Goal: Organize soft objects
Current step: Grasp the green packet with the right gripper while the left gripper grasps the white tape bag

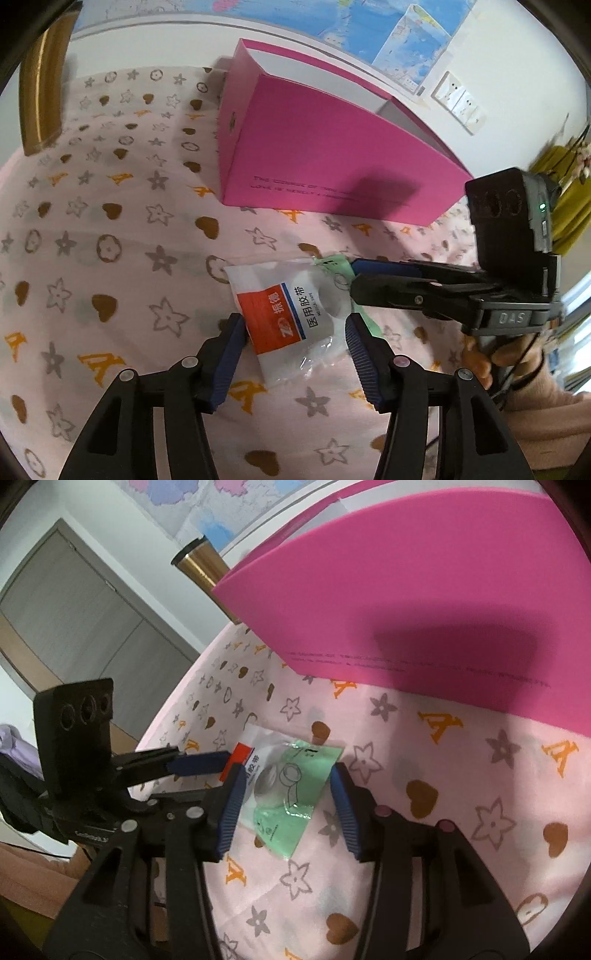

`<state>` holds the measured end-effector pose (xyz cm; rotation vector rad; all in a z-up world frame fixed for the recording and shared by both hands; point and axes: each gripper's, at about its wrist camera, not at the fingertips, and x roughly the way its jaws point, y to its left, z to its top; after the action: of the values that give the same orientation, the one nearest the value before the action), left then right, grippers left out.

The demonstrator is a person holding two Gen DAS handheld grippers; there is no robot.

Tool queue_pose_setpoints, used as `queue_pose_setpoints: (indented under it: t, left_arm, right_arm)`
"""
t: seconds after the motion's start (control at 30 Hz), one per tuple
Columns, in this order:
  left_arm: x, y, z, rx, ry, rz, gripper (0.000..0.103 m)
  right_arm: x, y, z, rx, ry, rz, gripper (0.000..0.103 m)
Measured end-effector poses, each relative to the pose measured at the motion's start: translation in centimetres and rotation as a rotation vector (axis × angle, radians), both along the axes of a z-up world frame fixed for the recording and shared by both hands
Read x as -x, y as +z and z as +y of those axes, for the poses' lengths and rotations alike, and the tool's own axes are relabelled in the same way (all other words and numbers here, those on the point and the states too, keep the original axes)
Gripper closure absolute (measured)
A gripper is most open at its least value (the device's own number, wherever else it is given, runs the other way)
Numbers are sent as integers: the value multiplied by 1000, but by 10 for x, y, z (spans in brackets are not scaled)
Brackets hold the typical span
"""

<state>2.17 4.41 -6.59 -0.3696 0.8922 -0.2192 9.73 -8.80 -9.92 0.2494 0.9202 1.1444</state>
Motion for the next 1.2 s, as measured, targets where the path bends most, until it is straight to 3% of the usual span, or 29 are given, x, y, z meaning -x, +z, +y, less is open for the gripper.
queue_pose_setpoints:
  t: [0.53,0.8,0.97,1.2]
  left_arm:
    - [-3,4,-21,8,-33,-22,47]
    - [-6,-1,-24,20,-58,-17,47]
    - [-6,-1,-26,25,-68,-17,47]
    - [-5,-2,-27,37,-67,-21,49]
  right_arm:
    - [2,-4,-33,-101,-15,47,53]
    - [7,-4,-36,-83,20,45,53]
    - [11,-6,-33,-29,13,28,64]
    - [12,-2,-42,-44,-19,1,79]
